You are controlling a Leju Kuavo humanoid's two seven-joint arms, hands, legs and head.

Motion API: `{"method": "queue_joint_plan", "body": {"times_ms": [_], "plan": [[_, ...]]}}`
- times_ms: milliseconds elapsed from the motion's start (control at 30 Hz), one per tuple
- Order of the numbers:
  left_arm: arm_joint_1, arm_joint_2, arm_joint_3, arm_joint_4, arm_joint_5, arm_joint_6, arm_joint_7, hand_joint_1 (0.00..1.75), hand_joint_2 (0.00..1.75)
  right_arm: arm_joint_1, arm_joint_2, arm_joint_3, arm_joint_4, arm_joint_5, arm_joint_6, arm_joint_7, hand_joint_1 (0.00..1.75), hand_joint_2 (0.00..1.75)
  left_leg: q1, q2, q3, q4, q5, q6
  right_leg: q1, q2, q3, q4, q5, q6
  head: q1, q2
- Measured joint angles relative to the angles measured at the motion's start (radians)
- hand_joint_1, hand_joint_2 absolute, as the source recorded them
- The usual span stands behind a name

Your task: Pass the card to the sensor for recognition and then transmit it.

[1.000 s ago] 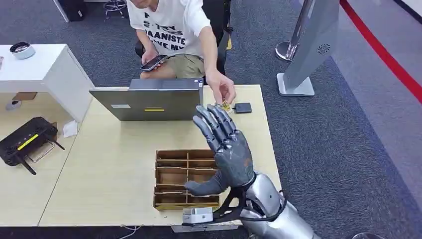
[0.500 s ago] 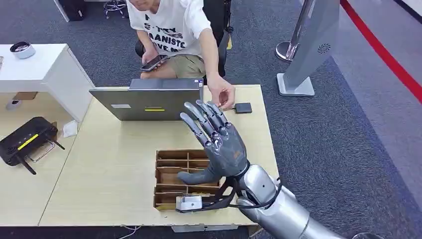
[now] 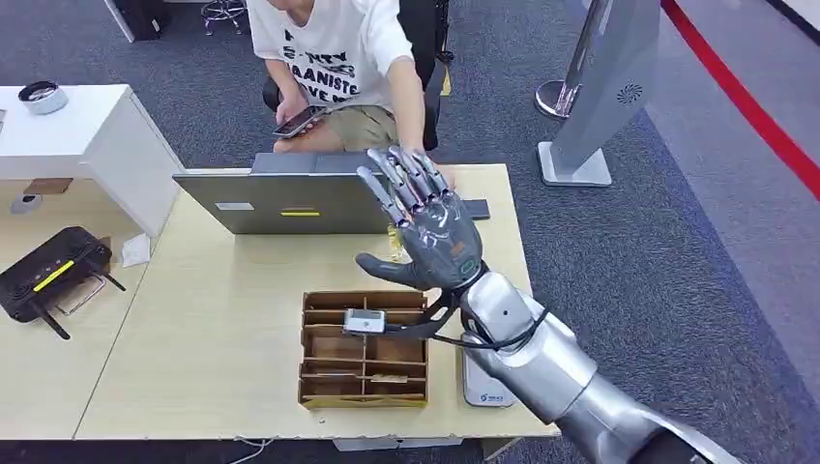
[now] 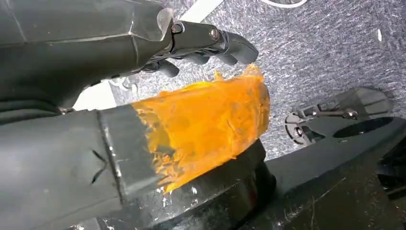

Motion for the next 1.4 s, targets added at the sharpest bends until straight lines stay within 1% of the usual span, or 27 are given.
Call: {"method": "queue_joint_plan", "body": {"times_ms": [233,567,900,933,967,1000,1400], "plan": [[0.000,-0.001,-0.015,0.000,0.000,-0.001,0.001,0.00,0.00,-0.006,0.012,-0.024,0.029,0.021,0.000,0.012,0.00,1.75,0.000,0.000,0.000,0.000,0.000,0.000,0.000,0.000,0.000,0.000,0.000,0.000,0.000,0.000],[0.000,-0.004,-0.020,0.000,0.000,-0.004,0.002,0.00,0.00,-0.008,0.013,-0.046,0.049,0.050,0.000,0.023,0.00,1.75,0.000,0.000,0.000,0.000,0.000,0.000,0.000,0.000,0.000,0.000,0.000,0.000,0.000,0.000],[0.000,-0.004,-0.022,0.000,0.000,-0.004,0.002,0.00,0.00,-0.008,0.013,-0.048,0.055,0.050,0.002,0.026,0.00,1.75,0.000,0.000,0.000,0.000,0.000,0.000,0.000,0.000,0.000,0.000,0.000,0.000,0.000,0.000],[0.000,-0.004,-0.022,0.000,0.000,-0.004,0.002,0.00,0.00,-0.008,0.013,-0.049,0.058,0.050,0.002,0.026,0.09,1.75,0.000,0.000,0.000,0.000,0.000,0.000,0.000,0.000,0.000,0.000,0.000,0.000,0.000,0.000],[0.000,-0.004,-0.022,0.000,0.000,-0.004,0.002,0.00,0.00,-0.008,0.014,-0.049,0.059,0.050,0.002,0.026,1.41,1.75,0.000,0.000,0.000,0.000,0.000,0.000,0.000,0.000,0.000,0.000,0.000,0.000,0.000,0.000],[0.000,-0.004,-0.022,0.000,0.000,-0.004,0.002,0.00,0.00,-0.008,0.014,-0.048,0.060,0.050,0.002,0.026,1.75,1.75,0.000,0.000,0.000,0.000,0.000,0.000,0.000,0.000,0.000,0.000,0.000,0.000,0.000,0.000],[0.000,-0.004,-0.022,0.000,0.000,-0.004,0.002,0.00,0.00,-0.007,0.016,-0.049,0.063,0.047,0.003,0.027,1.75,1.75,0.000,0.000,0.000,0.000,0.000,0.000,0.000,0.000,0.000,0.000,0.000,0.000,0.000,0.000]]}}
